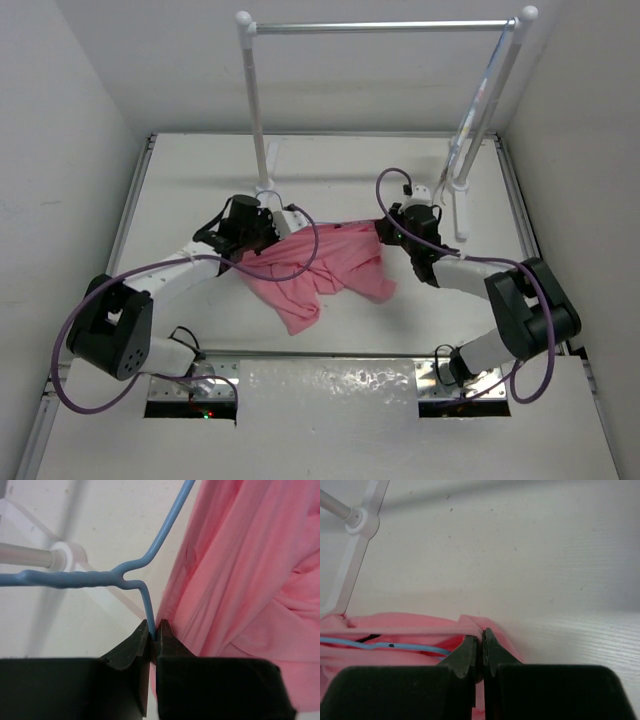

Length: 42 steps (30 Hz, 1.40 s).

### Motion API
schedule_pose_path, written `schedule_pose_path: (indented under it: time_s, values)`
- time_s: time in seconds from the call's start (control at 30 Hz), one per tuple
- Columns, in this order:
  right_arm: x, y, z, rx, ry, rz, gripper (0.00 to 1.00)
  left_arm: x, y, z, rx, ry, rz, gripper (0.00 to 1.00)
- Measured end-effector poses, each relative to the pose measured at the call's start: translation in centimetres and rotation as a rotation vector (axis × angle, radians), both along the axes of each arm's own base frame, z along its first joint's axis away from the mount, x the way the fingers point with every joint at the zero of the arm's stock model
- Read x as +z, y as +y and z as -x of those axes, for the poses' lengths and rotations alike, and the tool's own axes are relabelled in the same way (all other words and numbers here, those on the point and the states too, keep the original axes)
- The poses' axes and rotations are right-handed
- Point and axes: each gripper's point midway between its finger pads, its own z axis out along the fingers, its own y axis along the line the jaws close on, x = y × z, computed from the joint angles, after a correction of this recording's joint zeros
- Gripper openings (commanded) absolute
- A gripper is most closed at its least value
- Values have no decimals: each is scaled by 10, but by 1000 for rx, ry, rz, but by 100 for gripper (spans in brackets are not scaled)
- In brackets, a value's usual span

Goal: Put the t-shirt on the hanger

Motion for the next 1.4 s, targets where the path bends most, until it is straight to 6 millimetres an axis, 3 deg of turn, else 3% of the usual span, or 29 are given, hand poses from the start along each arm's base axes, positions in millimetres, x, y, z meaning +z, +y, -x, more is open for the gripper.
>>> schedule_pose_path:
  time_s: [0.2, 0.33, 0.5, 0.67, 0.7, 0.77, 0.8, 0.87, 0.97, 1.07, 1.2, 1.4]
  values:
    - [15, -3, 1, 45, -10, 109, 0, -3, 8, -20, 51, -72, -68, 0]
    - [17, 3, 3, 98, -17, 267, 0, -4, 1, -19, 44, -103, -122, 0]
    - [44, 42, 2, 261, -106, 454, 0, -7, -21, -2, -34, -92, -172, 0]
    - [70, 74, 1, 432, -169, 434, 1, 3, -45, 7, -112, -44, -113, 0]
    - [69, 82, 5, 487, -174, 415, 26, 5, -49, 8, -122, -37, -94, 0]
    - [59, 93, 18, 589, -147, 388, 53, 9, -55, 11, -141, -27, -63, 0]
    - [52, 96, 25, 646, -127, 391, 71, 11, -57, 13, -150, -22, -49, 0]
    - [43, 97, 35, 707, -101, 396, 77, 13, -58, 21, -171, -4, -38, 0]
    - [48, 91, 43, 758, -114, 363, 79, 16, -61, 27, -195, 5, -20, 0]
    - [61, 83, 53, 784, -158, 338, 71, 23, -64, 28, -209, -6, 2, 0]
    - [77, 97, 63, 876, -223, 290, 64, 26, -70, 31, -230, 0, 33, 0]
    - [60, 121, 79, 1027, -201, 188, 69, 29, -73, 35, -238, 6, 60, 0]
